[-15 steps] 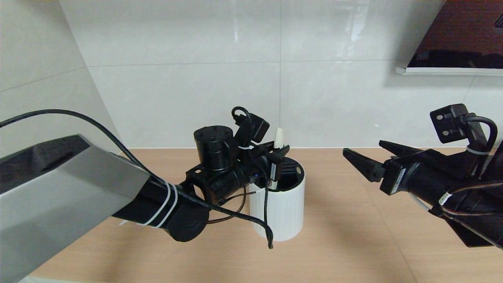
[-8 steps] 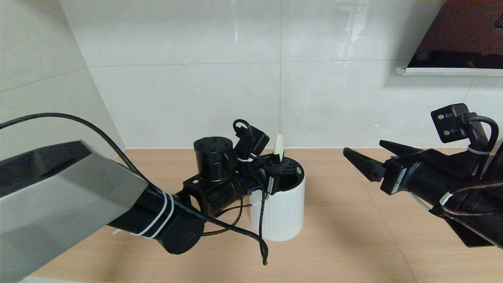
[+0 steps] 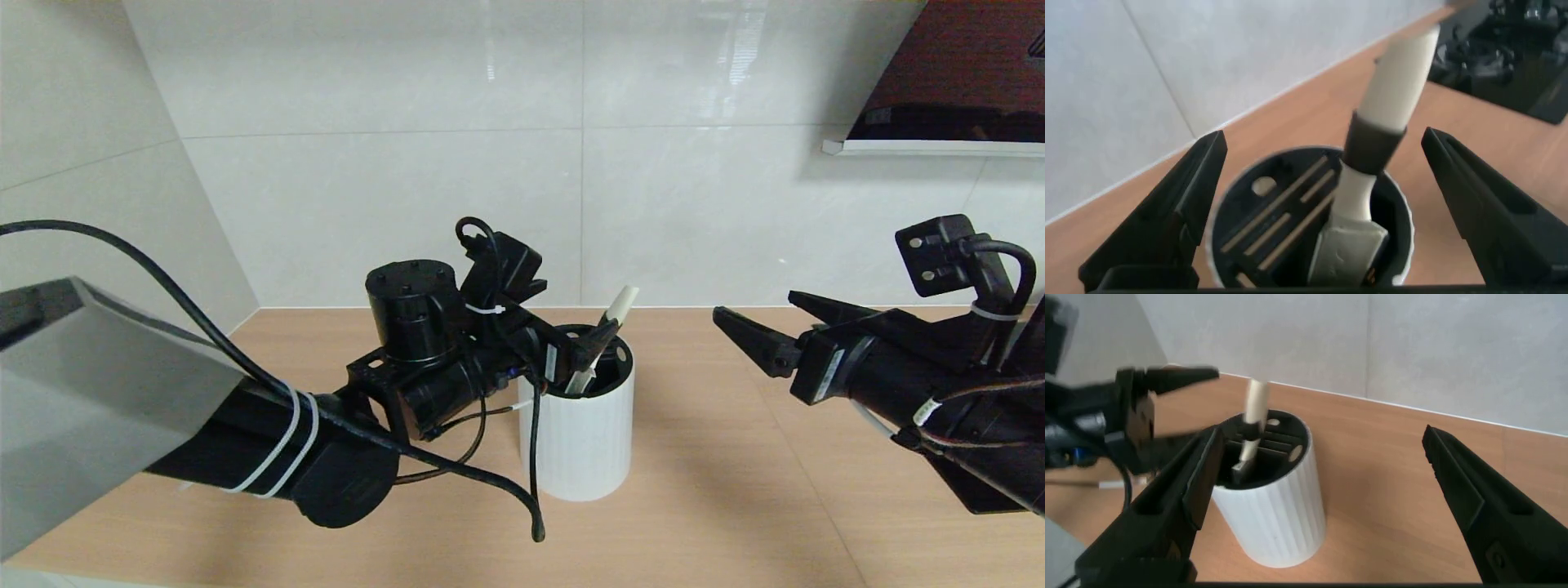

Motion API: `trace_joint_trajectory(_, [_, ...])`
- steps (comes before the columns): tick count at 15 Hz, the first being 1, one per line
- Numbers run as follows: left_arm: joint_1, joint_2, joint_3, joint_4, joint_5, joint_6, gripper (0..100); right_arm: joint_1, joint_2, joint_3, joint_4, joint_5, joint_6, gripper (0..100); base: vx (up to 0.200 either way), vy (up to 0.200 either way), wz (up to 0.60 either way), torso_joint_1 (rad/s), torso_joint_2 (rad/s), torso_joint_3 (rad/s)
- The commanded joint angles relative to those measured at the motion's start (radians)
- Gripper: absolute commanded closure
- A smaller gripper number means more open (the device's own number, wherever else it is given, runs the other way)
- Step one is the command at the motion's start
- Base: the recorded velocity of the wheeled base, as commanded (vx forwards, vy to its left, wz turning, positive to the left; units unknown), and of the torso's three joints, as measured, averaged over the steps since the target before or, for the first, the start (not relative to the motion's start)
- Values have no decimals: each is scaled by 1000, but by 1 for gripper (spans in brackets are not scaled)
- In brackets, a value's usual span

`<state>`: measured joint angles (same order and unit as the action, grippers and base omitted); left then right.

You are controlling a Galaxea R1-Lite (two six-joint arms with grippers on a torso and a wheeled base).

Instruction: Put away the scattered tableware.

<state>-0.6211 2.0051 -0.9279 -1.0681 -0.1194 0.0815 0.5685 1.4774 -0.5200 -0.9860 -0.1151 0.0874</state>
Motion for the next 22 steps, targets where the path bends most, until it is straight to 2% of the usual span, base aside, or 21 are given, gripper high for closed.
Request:
trace_joint_trajectory(1, [0,-68,29,-1,0,0,0,1,-3,-2,0,-1,0,0,0,0,0,0,0,0])
trace_joint_trajectory(4, [1,-184,73,0,1,0,0,-24,-57,31,0,-5,0,0,0,0,0,0,0,0])
trace_joint_trajectory(7, [64,-394,169,0,52,0,0,-131,-183,118,0,-5,0,0,0,0,0,0,0,0])
trace_joint_trajectory(10, [153,-648,339,5,89,3,0,-268,-362,199,16,-5,-38,0,0,0,0,0,0,0])
trace_joint_trajectory(11, [164,-674,362,5,90,3,0,-285,-384,209,26,-5,-55,0,0,0,0,0,0,0])
trace_joint_trajectory(12, [225,-807,486,7,96,11,0,-341,-539,264,116,-1,-120,0,0,0,0,0,0,0])
trace_joint_trajectory(14, [316,-971,652,7,125,38,0,-343,-807,267,369,-5,-124,0,0,0,0,0,0,0])
trace_joint_trajectory(16, [351,-1140,779,46,138,43,0,-345,-1057,206,688,-14,-124,0,0,0,0,0,0,0])
trace_joint_trajectory(18, [374,-1375,850,224,195,40,0,-351,-1275,123,974,-51,-123,0,0,0,0,0,0,0])
trace_joint_trajectory(19, [377,-1525,857,382,224,34,0,-354,-1353,69,1080,-107,-123,0,0,0,0,0,0,0])
trace_joint_trajectory(20, [420,-1654,854,548,227,26,0,-366,-1379,26,1152,-170,-118,0,0,0,0,0,0,0])
trace_joint_trajectory(21, [481,-1746,854,660,221,20,0,-409,-1378,15,1155,-227,-110,0,0,0,0,0,0,0])
trace_joint_trajectory(22, [514,-1830,863,741,201,20,0,-441,-1376,15,1155,-227,-109,0,0,0,0,0,0,0])
